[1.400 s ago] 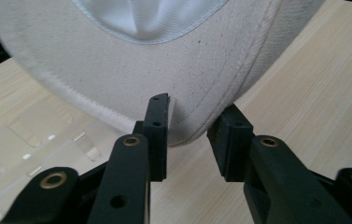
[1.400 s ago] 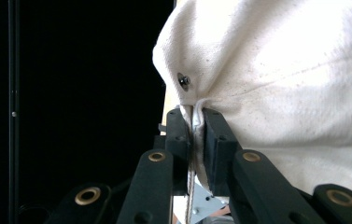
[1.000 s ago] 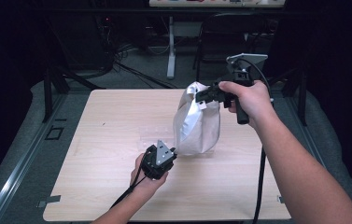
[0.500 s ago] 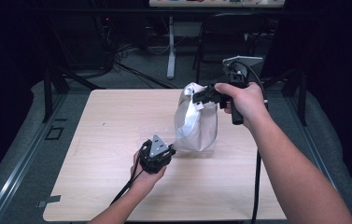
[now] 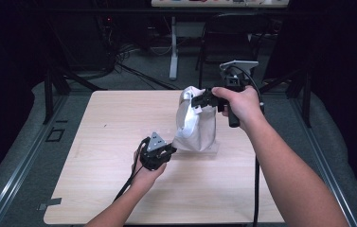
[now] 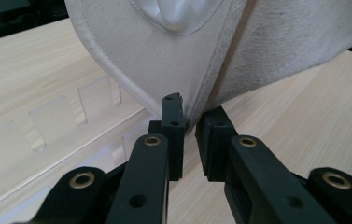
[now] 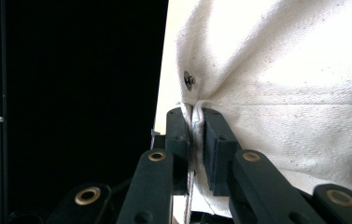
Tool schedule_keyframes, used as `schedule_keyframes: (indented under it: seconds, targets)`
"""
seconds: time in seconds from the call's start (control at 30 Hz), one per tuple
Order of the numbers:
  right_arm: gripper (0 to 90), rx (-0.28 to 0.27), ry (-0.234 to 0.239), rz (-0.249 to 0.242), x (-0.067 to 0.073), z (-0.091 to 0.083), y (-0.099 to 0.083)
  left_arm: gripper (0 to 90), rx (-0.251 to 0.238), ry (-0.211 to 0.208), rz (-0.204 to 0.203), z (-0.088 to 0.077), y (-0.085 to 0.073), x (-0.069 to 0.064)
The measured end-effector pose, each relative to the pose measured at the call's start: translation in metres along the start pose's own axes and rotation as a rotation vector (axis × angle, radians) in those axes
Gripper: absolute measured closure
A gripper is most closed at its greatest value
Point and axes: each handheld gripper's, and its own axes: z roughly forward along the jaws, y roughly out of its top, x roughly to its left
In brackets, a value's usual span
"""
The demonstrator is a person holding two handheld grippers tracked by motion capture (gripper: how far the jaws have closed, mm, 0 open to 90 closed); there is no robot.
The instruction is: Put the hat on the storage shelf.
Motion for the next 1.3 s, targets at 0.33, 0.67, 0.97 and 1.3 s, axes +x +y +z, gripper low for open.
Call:
schedule_keyframes:
  seconds: [0.33, 0.67, 0.97, 1.3]
  targets:
    - [82.2, 0.017, -0.007, 0.006, -0.005, 0.007, 0.001, 82.9, 0.005, -0.021, 0.010, 0.004, -0.001, 0.007]
    - [82.2, 0.021, -0.001, 0.009, -0.006, 0.011, 0.001, 84.0, 0.020, -0.005, -0.006, 0.003, -0.009, 0.007]
    - [82.2, 0.016, -0.011, 0.011, -0.005, 0.015, 0.001, 84.7, 0.024, 0.026, -0.037, 0.005, -0.015, 0.003]
    - [82.2, 0.016, -0.026, 0.006, -0.006, 0.020, 0.001, 85.2, 0.059, 0.034, -0.048, 0.007, -0.016, 0.003]
